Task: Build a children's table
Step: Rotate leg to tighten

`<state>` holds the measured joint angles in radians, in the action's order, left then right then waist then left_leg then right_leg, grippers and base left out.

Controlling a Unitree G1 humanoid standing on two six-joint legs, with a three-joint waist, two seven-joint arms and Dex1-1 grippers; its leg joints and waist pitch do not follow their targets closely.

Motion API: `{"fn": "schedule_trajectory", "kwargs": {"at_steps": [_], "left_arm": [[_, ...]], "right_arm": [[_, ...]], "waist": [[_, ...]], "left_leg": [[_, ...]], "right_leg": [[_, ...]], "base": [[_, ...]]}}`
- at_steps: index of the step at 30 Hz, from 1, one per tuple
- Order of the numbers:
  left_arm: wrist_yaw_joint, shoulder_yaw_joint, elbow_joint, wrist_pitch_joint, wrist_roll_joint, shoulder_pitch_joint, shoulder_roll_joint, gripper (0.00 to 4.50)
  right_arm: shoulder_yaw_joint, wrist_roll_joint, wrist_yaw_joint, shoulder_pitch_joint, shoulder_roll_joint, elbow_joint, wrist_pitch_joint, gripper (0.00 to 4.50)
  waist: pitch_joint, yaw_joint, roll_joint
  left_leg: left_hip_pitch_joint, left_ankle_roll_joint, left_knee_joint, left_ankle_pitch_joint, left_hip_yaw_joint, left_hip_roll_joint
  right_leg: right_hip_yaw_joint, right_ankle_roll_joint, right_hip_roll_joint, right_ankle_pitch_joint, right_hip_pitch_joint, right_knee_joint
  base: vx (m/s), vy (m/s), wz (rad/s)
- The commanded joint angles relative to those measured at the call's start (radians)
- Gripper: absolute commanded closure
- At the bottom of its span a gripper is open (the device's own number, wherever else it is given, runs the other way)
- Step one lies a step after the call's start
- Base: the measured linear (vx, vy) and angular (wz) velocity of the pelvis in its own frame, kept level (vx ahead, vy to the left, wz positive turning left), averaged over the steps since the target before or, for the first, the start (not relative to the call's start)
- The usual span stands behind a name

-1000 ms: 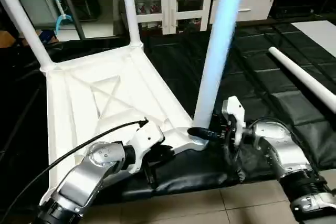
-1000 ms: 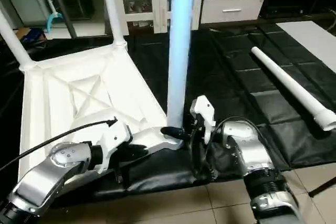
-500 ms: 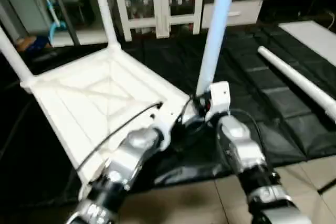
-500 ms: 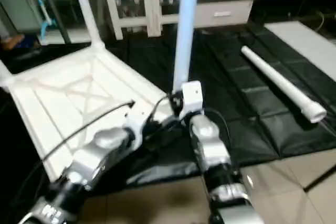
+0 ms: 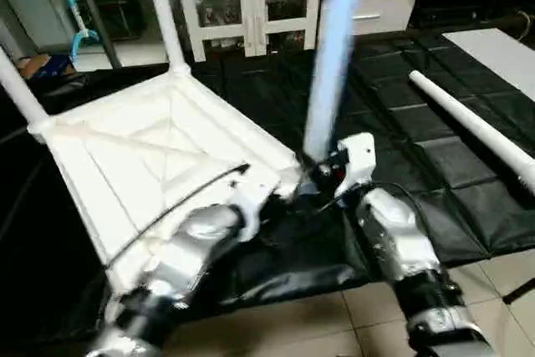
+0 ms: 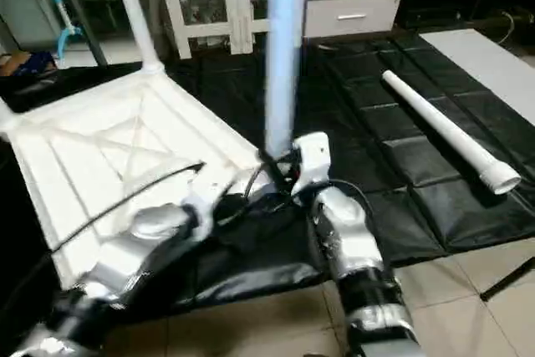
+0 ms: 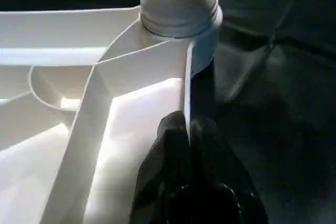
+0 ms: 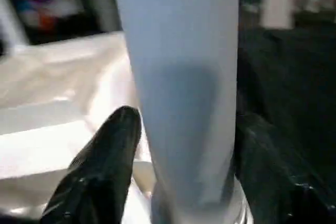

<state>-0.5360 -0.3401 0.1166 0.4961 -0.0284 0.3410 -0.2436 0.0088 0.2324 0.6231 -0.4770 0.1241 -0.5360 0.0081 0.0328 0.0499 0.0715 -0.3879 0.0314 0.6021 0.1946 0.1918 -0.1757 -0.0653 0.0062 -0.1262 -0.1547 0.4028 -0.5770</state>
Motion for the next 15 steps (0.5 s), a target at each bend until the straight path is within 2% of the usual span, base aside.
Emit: {"fn": "schedule_trajectory", "kwargs": {"at_steps": [1,3,4,7,8,9,11,12,15], "left_arm": [[-0.055,-0.039,-0.013,0.036,0.000,-0.050,-0.041,4.50],[-0.091,-0.049,-0.046,0.028,-0.006,-0.072,-0.068,4.50],[-0.109,-0.051,-0.063,0.028,-0.013,-0.083,-0.082,4.50],[-0.147,-0.055,-0.098,0.037,-0.028,-0.105,-0.113,4.50],[-0.147,-0.055,-0.098,0.037,-0.028,-0.105,-0.113,4.50],[-0.176,-0.060,-0.125,0.058,-0.035,-0.117,-0.138,4.50],[-0.205,-0.062,-0.144,0.066,-0.047,-0.124,-0.155,4.50],[-0.216,-0.062,-0.154,0.070,-0.054,-0.126,-0.161,4.50],[-0.247,-0.072,-0.173,0.061,-0.066,-0.129,-0.173,4.50]], "right_arm": [[0.013,0.045,0.130,-0.007,0.042,0.075,0.036,1.40],[0.024,0.044,0.199,0.003,0.091,0.091,0.046,1.25],[0.029,0.047,0.237,0.008,0.116,0.097,0.057,1.11],[0.045,0.047,0.323,0.016,0.173,0.102,0.070,0.99],[0.045,0.047,0.323,0.016,0.173,0.102,0.070,0.99],[0.068,0.038,0.386,0.021,0.212,0.091,0.083,0.99],[0.092,0.027,0.446,0.026,0.238,0.069,0.085,0.99],[0.101,0.024,0.472,0.030,0.247,0.064,0.084,0.99],[0.106,0.015,0.471,0.029,0.239,0.046,0.065,0.99]], "waist": [[-0.061,-0.009,-0.010],[-0.064,-0.013,-0.009],[-0.065,-0.016,-0.005],[-0.067,-0.025,-0.008],[-0.065,-0.030,-0.007],[-0.064,-0.031,-0.009],[-0.061,-0.036,-0.008],[-0.057,-0.037,-0.013],[-0.055,-0.038,-0.011]], "left_leg": [[0.007,-0.078,-0.082,0.280,-0.021,-0.041],[0.006,-0.097,-0.077,0.216,-0.020,-0.042],[0.009,-0.106,-0.073,0.186,-0.018,-0.041],[0.011,-0.127,-0.068,0.148,-0.015,-0.040],[0.014,-0.128,-0.069,0.155,-0.013,-0.041],[0.015,-0.127,-0.070,0.164,-0.012,-0.041],[0.017,-0.111,-0.073,0.205,-0.012,-0.043],[0.017,-0.098,-0.077,0.235,-0.011,-0.044],[0.023,-0.064,-0.081,0.291,-0.012,-0.044]], "right_leg": [[0.019,-0.205,-0.017,-0.229,-0.042,0.058],[0.018,-0.229,-0.014,-0.152,-0.048,0.048],[0.016,-0.246,-0.011,-0.110,-0.046,0.045],[0.017,-0.269,-0.011,-0.068,-0.050,0.039],[0.017,-0.272,-0.010,-0.079,-0.048,0.041],[0.018,-0.272,-0.009,-0.090,-0.047,0.041],[0.018,-0.268,-0.010,-0.139,-0.046,0.045],[0.019,-0.261,-0.010,-0.180,-0.045,0.049],[0.023,-0.241,-0.011,-0.252,-0.038,0.056]], "base": [[0.000,0.000,0.00],[0.067,-0.012,0.00],[0.051,-0.004,-0.01],[0.000,0.000,0.00],[0.000,0.000,0.00],[0.000,0.000,0.00],[0.000,0.000,0.00],[0.000,0.000,0.00],[0.000,0.000,0.00]]}}
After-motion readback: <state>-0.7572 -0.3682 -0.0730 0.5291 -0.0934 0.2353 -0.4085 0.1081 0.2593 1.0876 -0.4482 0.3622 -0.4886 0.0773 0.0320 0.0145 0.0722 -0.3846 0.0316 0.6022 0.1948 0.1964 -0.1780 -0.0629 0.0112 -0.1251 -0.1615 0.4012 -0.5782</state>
